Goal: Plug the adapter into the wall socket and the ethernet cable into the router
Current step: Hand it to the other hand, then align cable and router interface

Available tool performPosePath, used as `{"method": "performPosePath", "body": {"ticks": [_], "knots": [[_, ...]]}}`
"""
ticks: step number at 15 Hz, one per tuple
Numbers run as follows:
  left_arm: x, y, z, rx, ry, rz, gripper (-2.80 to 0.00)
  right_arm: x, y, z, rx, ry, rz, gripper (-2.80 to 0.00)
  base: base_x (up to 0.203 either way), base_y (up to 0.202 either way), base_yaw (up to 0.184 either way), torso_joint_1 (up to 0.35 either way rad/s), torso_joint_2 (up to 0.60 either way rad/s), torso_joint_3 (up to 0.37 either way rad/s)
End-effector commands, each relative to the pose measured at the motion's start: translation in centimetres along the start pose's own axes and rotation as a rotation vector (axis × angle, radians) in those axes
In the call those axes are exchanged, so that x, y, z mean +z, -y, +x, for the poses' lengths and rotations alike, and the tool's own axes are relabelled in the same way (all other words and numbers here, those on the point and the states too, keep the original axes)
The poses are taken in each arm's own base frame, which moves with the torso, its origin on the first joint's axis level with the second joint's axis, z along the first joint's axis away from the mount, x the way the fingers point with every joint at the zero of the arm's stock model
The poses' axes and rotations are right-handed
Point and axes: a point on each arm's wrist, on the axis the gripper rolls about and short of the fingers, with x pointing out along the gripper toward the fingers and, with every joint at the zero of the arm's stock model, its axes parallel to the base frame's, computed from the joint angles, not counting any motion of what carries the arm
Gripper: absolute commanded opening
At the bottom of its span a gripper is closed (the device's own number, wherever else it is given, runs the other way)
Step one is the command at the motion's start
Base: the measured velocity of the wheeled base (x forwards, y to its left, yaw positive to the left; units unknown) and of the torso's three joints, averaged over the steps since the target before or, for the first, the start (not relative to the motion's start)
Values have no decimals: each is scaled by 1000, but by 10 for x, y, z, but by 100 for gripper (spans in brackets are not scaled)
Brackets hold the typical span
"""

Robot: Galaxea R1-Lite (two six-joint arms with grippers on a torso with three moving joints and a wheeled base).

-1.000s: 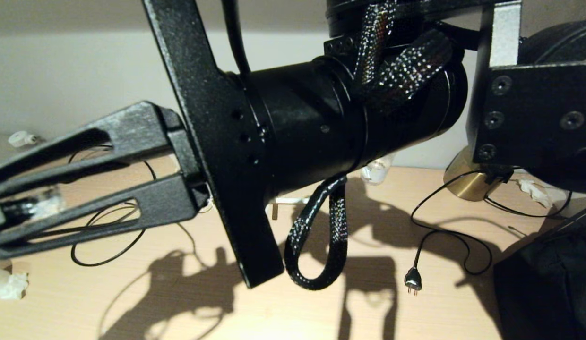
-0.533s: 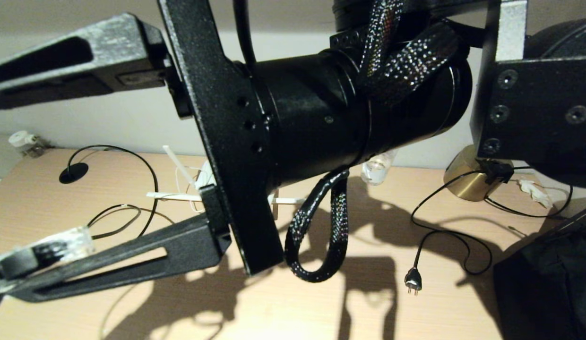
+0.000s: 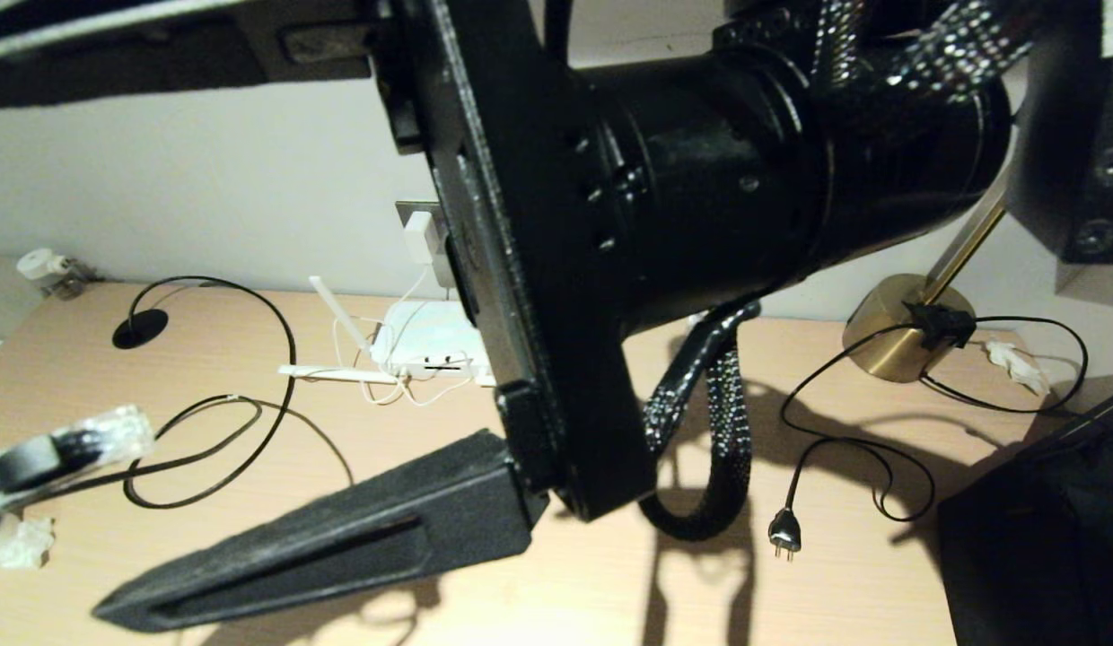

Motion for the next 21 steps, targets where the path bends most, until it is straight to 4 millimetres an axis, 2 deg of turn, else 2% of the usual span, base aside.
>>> {"method": "performPosePath", "body": {"ticks": [1, 4, 6, 10, 13, 16, 18, 21], "knots": [[3, -1, -3, 39, -13, -16, -280, -10, -4, -12, 15, 7, -8, 0, 0, 0, 0, 0, 0, 0], [4, -8, -1, 142, -105, -158, -280, -16, -7, -50, 65, 113, -89, 0, 0, 0, 0, 0, 0, 0], [5, -12, 2, 171, -158, -266, -280, -23, -8, -86, 103, 222, -175, 0, 0, 0, 0, 0, 0, 0], [-4, -12, 8, 244, -264, -457, -280, -51, 14, -140, 105, 409, -399, 0, 0, 0, 0, 0, 0, 0], [-13, -20, 27, 317, -337, -539, -280, -85, 37, -160, 91, 503, -523, 0, 0, 0, 0, 0, 0, 0], [-19, -26, 44, 313, -373, -557, -280, -115, 55, -177, 98, 588, -542, 0, 0, 0, 0, 0, 0, 0], [-23, -29, 52, 323, -396, -575, -280, -133, 70, -183, 93, 628, -560, 0, 0, 0, 0, 0, 0, 0], [-35, -30, 63, 409, -479, -608, -280, -155, 106, -185, 44, 656, -648, 0, 0, 0, 0, 0, 0, 0]]}}
